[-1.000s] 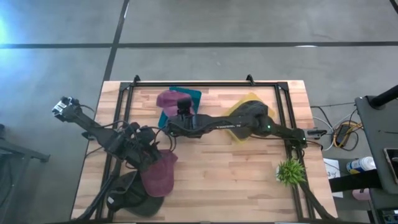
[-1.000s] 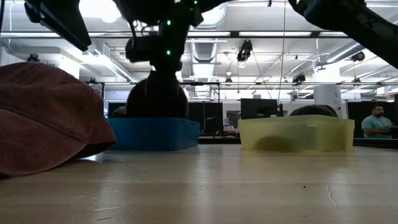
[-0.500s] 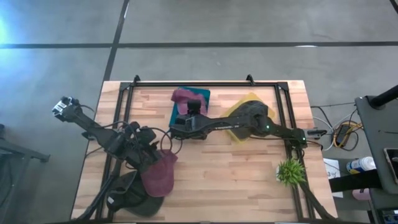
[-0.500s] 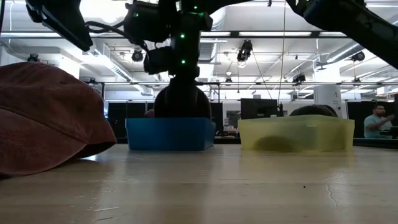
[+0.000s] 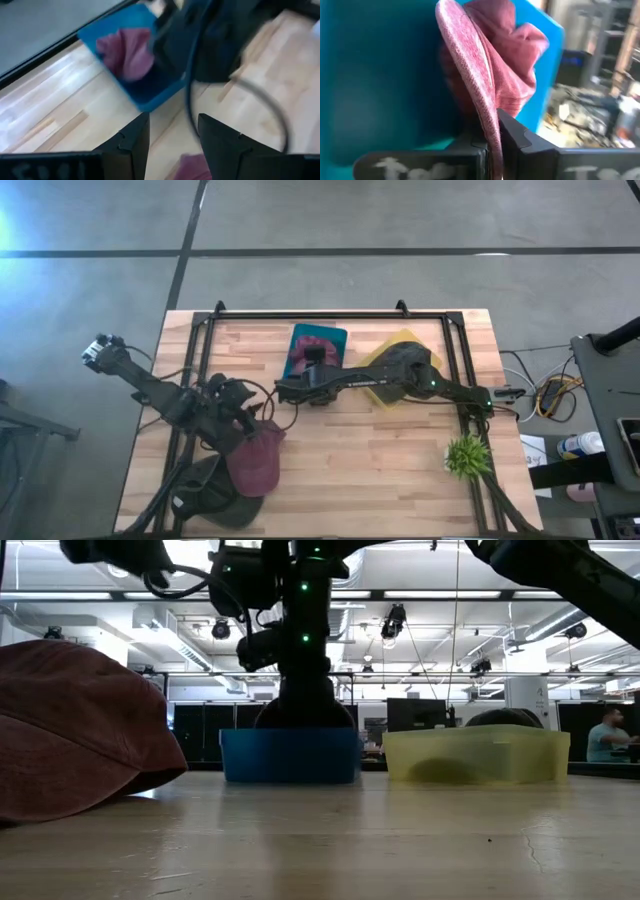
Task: Pick & Place hat
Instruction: Put the right red cap into the blue bin
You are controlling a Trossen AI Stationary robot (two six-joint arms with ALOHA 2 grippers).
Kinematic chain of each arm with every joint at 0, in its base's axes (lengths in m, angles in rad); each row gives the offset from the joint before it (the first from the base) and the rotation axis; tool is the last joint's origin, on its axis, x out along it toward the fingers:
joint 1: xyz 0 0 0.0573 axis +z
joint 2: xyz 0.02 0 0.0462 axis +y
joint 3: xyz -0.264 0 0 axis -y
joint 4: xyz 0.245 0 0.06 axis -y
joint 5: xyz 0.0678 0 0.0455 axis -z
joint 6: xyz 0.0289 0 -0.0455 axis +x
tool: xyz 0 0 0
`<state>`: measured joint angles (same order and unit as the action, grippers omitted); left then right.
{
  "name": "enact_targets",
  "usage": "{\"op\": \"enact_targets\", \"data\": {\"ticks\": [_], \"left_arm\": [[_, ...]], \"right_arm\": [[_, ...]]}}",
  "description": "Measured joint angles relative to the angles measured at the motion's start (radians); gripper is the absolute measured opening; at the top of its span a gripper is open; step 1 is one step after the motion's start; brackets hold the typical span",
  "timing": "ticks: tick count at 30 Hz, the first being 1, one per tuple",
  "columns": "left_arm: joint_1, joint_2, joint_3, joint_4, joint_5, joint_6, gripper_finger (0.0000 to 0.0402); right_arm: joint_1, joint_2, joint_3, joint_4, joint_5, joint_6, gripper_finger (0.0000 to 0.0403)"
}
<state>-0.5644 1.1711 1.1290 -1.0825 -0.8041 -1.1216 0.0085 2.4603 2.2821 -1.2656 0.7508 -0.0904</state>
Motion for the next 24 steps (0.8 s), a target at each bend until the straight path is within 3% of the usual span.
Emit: {"op": "enact_targets", "data": {"ticks": [8, 12, 19, 24], "left_arm": [[0.0, -0.075, 0.017, 0.103, -0.01, 0.059, 0.0161], [0.0, -0.092, 0.017, 0.107, -0.025, 0.059, 0.0161], [0.0, -0.093, 0.017, 0.107, -0.034, 0.06, 0.0161], [0.0, -0.093, 0.016, 0.108, -0.041, 0.061, 0.0161]], "right_arm": [[-0.007, -0.002, -0.004, 0.06, -0.085, -0.02, 0.0023], [-0.012, -0.005, 0.005, 0.07, -0.19, -0.013, 0.007], [-0.006, -0.027, 0.02, 0.062, -0.255, -0.023, 0.0173], [-0.002, -0.082, 0.02, 0.069, -0.376, -0.039, 0.021]]}}
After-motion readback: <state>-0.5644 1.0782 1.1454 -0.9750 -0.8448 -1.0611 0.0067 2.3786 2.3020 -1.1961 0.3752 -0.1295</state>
